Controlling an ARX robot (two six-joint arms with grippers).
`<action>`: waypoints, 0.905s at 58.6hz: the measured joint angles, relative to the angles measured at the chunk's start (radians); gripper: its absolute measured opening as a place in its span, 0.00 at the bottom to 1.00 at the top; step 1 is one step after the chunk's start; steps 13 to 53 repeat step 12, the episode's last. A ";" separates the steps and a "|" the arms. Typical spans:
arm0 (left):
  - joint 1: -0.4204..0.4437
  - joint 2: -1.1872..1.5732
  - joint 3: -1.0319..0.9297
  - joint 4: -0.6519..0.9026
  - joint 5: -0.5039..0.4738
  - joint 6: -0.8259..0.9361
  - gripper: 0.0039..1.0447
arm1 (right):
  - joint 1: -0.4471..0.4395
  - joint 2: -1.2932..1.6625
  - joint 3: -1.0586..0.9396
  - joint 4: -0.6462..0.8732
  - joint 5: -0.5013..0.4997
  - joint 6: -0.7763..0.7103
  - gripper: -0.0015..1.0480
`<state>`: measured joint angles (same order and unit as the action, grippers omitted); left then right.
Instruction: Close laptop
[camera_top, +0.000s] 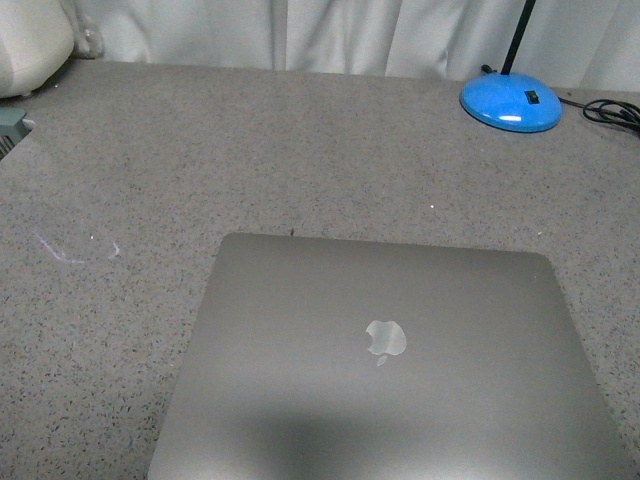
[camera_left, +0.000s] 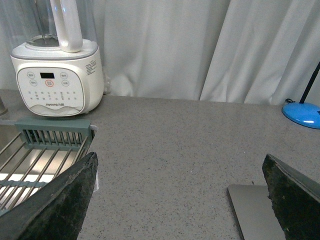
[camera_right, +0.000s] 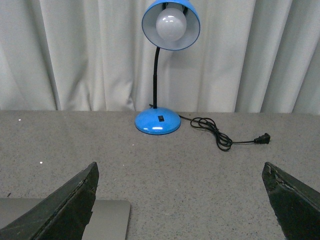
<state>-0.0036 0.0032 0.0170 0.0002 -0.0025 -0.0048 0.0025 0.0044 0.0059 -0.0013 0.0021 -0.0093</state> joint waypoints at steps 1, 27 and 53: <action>0.000 0.000 0.000 0.000 0.000 0.000 0.94 | 0.000 0.000 0.000 0.000 0.000 0.000 0.91; 0.000 0.000 0.000 0.000 0.000 0.000 0.94 | 0.000 0.000 0.000 0.000 0.000 0.000 0.91; 0.000 0.000 0.000 0.000 0.000 0.000 0.94 | 0.000 0.000 0.000 0.000 0.000 0.000 0.91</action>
